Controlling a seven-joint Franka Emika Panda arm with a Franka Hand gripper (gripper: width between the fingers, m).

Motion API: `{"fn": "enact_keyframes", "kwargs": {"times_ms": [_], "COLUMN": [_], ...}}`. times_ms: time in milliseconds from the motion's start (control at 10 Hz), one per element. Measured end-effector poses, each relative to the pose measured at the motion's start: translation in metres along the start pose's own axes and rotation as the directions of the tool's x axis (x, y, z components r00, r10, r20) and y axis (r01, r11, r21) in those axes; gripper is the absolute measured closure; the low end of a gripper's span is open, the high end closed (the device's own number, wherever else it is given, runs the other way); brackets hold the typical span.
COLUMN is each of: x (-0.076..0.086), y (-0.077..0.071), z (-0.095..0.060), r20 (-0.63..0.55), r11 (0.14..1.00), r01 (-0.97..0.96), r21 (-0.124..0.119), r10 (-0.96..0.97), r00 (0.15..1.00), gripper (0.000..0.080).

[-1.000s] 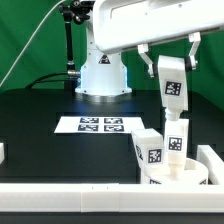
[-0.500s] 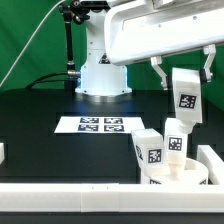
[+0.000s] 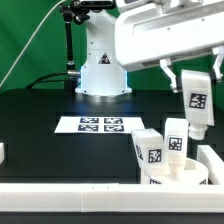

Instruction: Assemble stool

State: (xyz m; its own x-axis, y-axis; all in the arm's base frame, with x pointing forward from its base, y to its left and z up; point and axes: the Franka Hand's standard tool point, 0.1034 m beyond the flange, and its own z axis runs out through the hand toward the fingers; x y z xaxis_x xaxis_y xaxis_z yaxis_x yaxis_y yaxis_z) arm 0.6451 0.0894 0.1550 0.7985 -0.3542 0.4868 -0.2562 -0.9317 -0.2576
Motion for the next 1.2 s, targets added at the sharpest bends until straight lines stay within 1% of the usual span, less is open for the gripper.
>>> {"fn": "enact_keyframes", "kwargs": {"times_ms": [200, 500, 700, 900, 1200], "x": [-0.002, -0.004, -0.01, -0.015, -0.016], "y": [0.005, 0.007, 0.01, 0.012, 0.012], "z": [0.006, 0.009, 0.017, 0.023, 0.024], "r20": [-0.015, -0.013, -0.011, -0.002, 0.001], "r11": [1.0, 0.999, 0.999, 0.999, 0.999], "r01": [0.029, 0.031, 0.032, 0.035, 0.035], "r21": [-0.008, -0.011, -0.018, -0.021, -0.022], "r10": [-0.029, -0.031, -0.033, -0.035, -0.035], "r00": [0.999, 0.999, 0.999, 0.999, 0.999], "gripper": [0.0471, 0.0471, 0.0471, 0.0471, 0.0471]}}
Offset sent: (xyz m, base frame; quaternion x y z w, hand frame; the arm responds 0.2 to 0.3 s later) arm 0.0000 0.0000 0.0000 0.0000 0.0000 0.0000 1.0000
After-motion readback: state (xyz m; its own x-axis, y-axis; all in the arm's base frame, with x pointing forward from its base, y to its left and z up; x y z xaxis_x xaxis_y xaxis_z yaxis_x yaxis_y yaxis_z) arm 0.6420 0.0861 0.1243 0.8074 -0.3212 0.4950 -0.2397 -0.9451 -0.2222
